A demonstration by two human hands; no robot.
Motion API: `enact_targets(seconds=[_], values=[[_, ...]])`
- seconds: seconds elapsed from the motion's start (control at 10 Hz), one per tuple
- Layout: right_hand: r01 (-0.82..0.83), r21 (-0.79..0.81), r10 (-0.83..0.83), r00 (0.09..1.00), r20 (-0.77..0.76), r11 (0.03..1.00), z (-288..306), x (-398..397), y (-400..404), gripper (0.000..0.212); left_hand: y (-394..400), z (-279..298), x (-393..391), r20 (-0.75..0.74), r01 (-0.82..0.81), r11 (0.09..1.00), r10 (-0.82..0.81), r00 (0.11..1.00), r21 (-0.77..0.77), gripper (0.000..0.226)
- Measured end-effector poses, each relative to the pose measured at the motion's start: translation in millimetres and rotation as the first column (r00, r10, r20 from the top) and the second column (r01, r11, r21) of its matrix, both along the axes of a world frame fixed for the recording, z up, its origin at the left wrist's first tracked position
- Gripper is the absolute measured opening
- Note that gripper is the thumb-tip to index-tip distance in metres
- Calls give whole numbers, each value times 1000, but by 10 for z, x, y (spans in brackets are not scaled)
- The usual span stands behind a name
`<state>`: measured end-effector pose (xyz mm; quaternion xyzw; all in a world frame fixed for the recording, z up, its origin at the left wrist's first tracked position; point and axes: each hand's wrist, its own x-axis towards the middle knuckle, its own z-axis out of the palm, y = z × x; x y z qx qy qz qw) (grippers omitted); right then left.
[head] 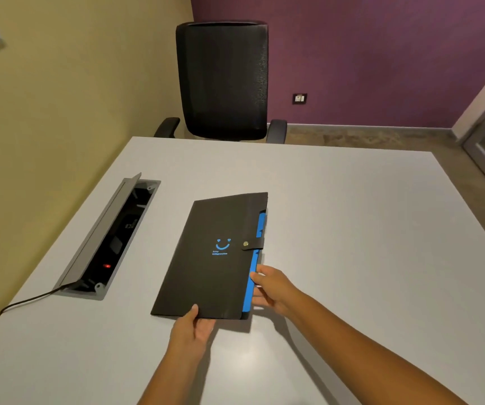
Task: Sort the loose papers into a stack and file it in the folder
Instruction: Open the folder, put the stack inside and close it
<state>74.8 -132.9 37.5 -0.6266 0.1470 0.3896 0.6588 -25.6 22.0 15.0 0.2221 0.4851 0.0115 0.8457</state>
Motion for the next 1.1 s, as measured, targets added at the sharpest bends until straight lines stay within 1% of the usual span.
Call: enact_targets(seconds=[0.1,0.2,0.3,0.4,0.5,0.6,0.7,0.8,0.9,1.0,1.1], values=[[-47,-111,52,998,44,993,-43,-2,-28,30,150,-43,117,-42,-86,985,93,995,147,35],[-13,-168,23,998,59,986,-154,-22,-251,30,339,-66,172,-54,-116,962,133,990,245,20],[-29,-411,143,958,249,911,-354,-61,-594,31,467,-97,187,-112,-124,956,159,981,266,35],[-3,-548,238,903,359,836,-477,-148,-888,30,490,-103,206,-178,-99,953,154,972,287,41],[-44,-588,324,866,382,808,-519,-207,-1031,30,483,-133,248,-235,-52,929,147,961,367,39],[-47,-606,357,844,402,794,-521,-249,-1130,29,519,-147,284,-315,36,894,119,941,447,38],[-34,-657,422,790,444,753,-509,-342,-1268,29,597,-201,295,-344,50,901,113,932,431,38],[-45,-728,546,694,470,684,-524,-405,-1394,30,656,-220,305,-389,90,872,120,913,481,37],[-45,-790,626,639,447,611,-526,-438,-1449,32,646,-229,295,-457,225,770,95,884,596,35],[-24,-814,638,635,436,581,-549,-445,-1487,34,572,-215,238,-574,402,613,103,812,680,42],[8,-831,651,618,442,556,-549,-432,-1463,35,289,-168,168,-552,483,398,75,830,780,50]])
